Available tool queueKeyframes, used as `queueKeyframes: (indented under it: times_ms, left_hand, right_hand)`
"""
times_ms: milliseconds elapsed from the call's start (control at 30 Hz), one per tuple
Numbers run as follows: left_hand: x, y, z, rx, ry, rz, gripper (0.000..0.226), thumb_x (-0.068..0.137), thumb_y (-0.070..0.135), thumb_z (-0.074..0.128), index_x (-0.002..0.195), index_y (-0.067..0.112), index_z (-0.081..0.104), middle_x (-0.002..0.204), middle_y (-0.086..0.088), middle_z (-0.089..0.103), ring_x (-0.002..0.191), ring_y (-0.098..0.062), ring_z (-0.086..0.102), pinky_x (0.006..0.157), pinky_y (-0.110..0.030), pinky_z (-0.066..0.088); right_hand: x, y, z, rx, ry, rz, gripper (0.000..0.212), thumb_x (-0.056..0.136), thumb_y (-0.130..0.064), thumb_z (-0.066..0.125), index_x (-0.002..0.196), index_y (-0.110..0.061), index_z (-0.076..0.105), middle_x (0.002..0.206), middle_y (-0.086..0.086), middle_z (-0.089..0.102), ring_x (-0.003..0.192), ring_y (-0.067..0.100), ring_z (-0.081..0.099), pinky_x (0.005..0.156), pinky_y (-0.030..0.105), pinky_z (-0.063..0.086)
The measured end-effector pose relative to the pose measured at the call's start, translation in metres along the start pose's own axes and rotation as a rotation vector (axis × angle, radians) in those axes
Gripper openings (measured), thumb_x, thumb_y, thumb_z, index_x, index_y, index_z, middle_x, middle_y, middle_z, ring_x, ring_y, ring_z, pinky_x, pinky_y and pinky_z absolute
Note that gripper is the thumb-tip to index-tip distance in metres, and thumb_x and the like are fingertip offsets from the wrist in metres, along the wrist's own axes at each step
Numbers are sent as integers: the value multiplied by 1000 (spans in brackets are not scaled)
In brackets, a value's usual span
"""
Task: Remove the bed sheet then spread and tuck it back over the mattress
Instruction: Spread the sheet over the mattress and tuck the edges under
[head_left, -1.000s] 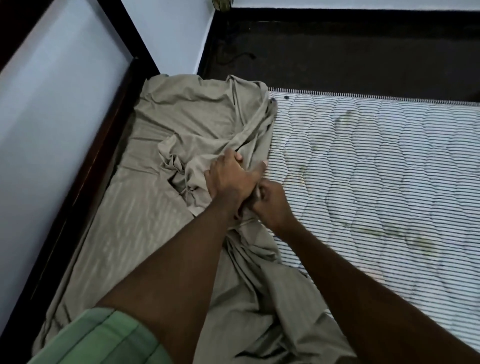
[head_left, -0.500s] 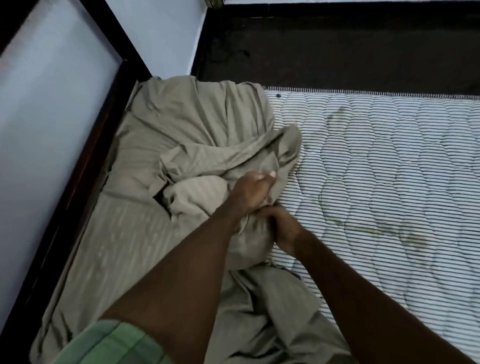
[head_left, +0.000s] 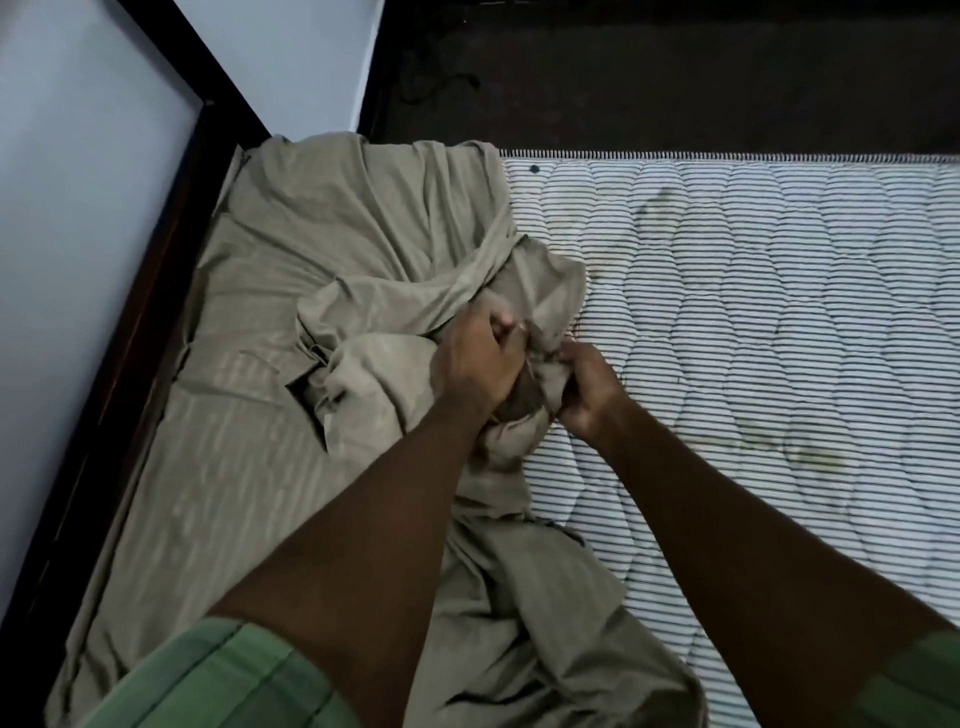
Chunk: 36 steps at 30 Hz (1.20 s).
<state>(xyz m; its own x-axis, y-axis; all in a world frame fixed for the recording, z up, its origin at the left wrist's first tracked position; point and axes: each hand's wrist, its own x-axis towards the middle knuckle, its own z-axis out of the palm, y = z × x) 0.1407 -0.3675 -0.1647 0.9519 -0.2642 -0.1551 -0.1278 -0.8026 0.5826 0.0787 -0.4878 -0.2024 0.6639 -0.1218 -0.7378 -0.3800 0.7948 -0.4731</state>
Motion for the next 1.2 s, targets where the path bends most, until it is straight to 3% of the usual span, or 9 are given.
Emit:
queueKeyframes:
  times_ms: [133,300,367,500,700,833,967,1067,1200]
  left_hand:
    - [11,3,6,81,-133,244,50,74,36,71,122,27,56,132,1,51,123,-24,51,102,-40,45]
    - [7,6,23,210,-556,126,62,86,66,64,134,28,53,131,-1,60,121,-23,56,100,-41,47]
    - [-2,8,30,447,-699,59,64,90,68,56,133,20,58,137,-6,60,126,-28,56,103,-43,47]
    - [-23,12,34,594,-527,-69,41,100,33,53,136,14,57,142,-9,57,131,-30,55,100,-40,46]
    - [-72,18,31,-62,-557,-192,30,96,32,60,99,7,75,101,-15,74,101,-30,69,85,-36,53]
    - [-116,26,33,-643,-851,-445,33,95,5,57,62,12,58,47,5,51,42,-9,47,50,-25,40]
    - [-104,20,5,-620,-1050,-551,26,82,29,66,62,14,57,54,-1,56,44,-14,46,44,-23,34]
    - [-77,11,-11,-512,-824,-433,27,90,25,59,73,6,69,68,-9,70,53,-16,60,49,-23,42]
    - [-69,-6,-17,343,-201,-50,22,84,36,70,101,23,70,106,-2,70,99,-21,67,83,-33,55]
  right_hand:
    - [-9,29,-20,-614,-23,44,17,97,-15,54,91,-10,68,79,9,69,66,21,63,58,28,48]
    - [-5,41,-27,-1035,-275,-183,17,94,1,63,109,6,70,106,23,72,93,20,67,85,28,48]
    - [-13,36,-18,-1127,-391,-14,22,97,5,57,115,12,67,113,24,70,99,24,64,84,22,39]
    - [-23,41,-38,-1394,-404,200,23,81,-10,65,96,6,71,92,23,69,90,34,63,77,33,46]
    - [-36,17,-67,-281,-148,130,32,83,-32,56,109,-16,67,103,9,65,85,23,63,75,36,51]
    - [-44,17,-42,-614,-217,3,28,90,-2,61,114,-12,70,90,5,73,77,14,67,66,27,54]
    - [-58,31,-51,-973,-293,-57,29,87,13,52,73,-4,72,65,2,66,58,10,62,52,22,48]
    - [-62,49,-63,-963,-143,58,29,87,-2,55,62,-11,65,66,8,64,71,23,59,67,33,48]
    - [-78,65,-56,-1065,-156,150,18,81,-1,53,76,-5,70,69,7,61,60,17,57,57,23,47]
